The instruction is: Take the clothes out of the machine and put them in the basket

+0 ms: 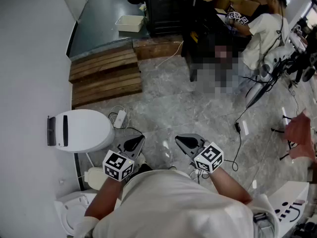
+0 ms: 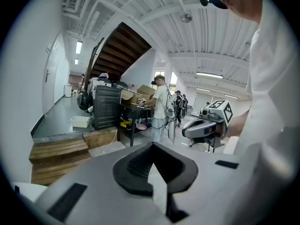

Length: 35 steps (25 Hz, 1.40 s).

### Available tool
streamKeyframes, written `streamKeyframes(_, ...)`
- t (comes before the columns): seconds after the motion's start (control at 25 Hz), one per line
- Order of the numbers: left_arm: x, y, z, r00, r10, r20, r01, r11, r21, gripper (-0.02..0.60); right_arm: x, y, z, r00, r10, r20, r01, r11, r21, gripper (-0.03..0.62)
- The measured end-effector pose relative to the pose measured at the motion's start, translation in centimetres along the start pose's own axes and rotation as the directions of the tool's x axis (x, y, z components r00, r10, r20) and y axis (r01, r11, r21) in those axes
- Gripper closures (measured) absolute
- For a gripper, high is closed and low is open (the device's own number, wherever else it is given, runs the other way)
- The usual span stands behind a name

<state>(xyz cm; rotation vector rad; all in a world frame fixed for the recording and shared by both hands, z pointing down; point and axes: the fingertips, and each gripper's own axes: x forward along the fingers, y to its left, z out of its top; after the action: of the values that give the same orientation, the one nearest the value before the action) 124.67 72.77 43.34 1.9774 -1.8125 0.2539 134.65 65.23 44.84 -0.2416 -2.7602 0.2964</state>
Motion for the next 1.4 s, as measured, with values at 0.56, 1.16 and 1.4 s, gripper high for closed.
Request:
streamKeyframes(0.56,-3.1,9.4,1.5,0.999,-0.026,0.035,0.026,1.0,-0.01,0.586,9.9,0.3,5.2,1.0,-0.023,0.007,0.023,1.0,-0.018,0.591)
streamKeyframes(1.16,-6.9,22.0,-0.3,0.999,-0.004,0.036,0.006,0.999,-0.047,0.586,23.8,-0.4,9.1,1.0,-0.024,0.017,0.024,1.0,0.009,0.557)
streamKeyframes(1.4,-3.6,26.5,1.4,0.998,0.033,0.047,-0.03,0.997,-0.072,0.586,28.3,-5.4,10.2,1.0,0.013,0.001,-0.013,1.0,0.0,0.557)
